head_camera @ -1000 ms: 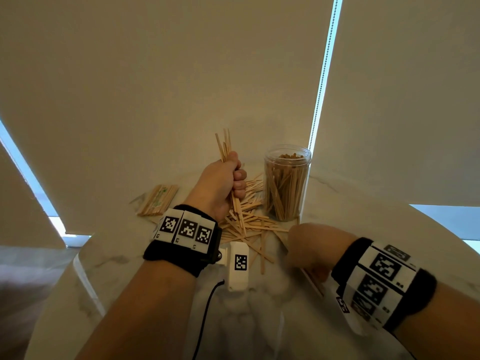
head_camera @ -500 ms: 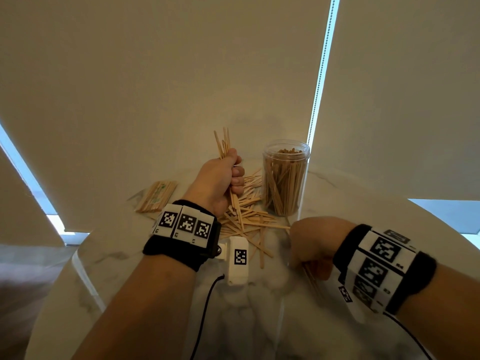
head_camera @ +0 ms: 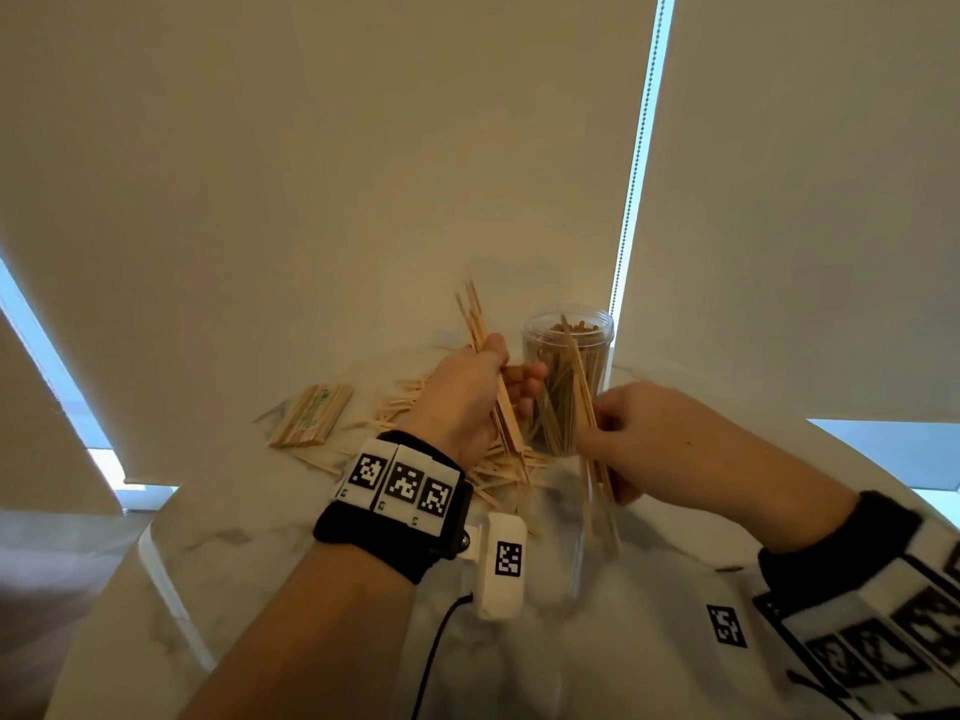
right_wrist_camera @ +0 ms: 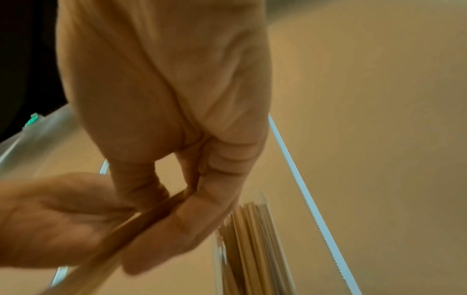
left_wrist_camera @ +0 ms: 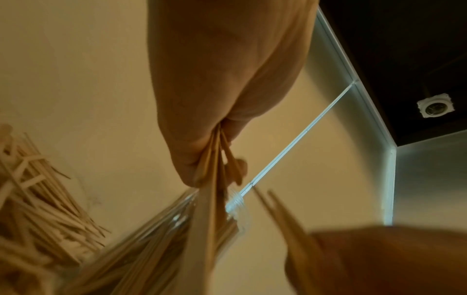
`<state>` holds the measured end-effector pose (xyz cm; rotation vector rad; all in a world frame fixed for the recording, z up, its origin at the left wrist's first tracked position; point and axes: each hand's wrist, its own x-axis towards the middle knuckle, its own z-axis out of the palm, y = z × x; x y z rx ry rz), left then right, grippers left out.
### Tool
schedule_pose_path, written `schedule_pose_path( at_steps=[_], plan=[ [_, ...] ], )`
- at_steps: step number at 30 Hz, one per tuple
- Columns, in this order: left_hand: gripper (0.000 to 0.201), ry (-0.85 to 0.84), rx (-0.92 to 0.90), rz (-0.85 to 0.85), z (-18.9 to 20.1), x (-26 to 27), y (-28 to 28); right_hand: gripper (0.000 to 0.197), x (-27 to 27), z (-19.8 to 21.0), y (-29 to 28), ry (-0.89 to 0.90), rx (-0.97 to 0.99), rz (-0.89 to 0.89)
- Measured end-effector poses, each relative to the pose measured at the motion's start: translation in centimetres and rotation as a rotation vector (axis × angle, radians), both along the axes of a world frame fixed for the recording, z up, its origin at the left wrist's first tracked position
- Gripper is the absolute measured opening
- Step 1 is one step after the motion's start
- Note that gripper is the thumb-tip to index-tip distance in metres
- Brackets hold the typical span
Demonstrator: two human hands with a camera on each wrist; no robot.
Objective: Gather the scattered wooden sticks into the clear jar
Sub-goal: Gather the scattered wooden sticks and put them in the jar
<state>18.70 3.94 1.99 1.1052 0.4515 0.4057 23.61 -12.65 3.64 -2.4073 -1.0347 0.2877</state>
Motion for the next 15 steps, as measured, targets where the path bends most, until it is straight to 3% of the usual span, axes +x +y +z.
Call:
schedule_pose_path(
  at_steps=[3,10,15],
  plan=[
    [0.033,-0.040,0.024,-0.078,0.2,-0.1,-1.6,0.019,-0.2,1.1,1.3,-0.146,0.153,0.043],
    [0.042,-0.101,0.094,0.022,0.0,0.5,-2.0,0.017,1.1,1.3,4.6,-0.330,0.031,0.155],
    [0.032,-0.128,0.168,0.026,0.0,-0.1,-1.0,0.022,1.5,0.5,5.7,-0.227,0.081,0.168]
  ],
)
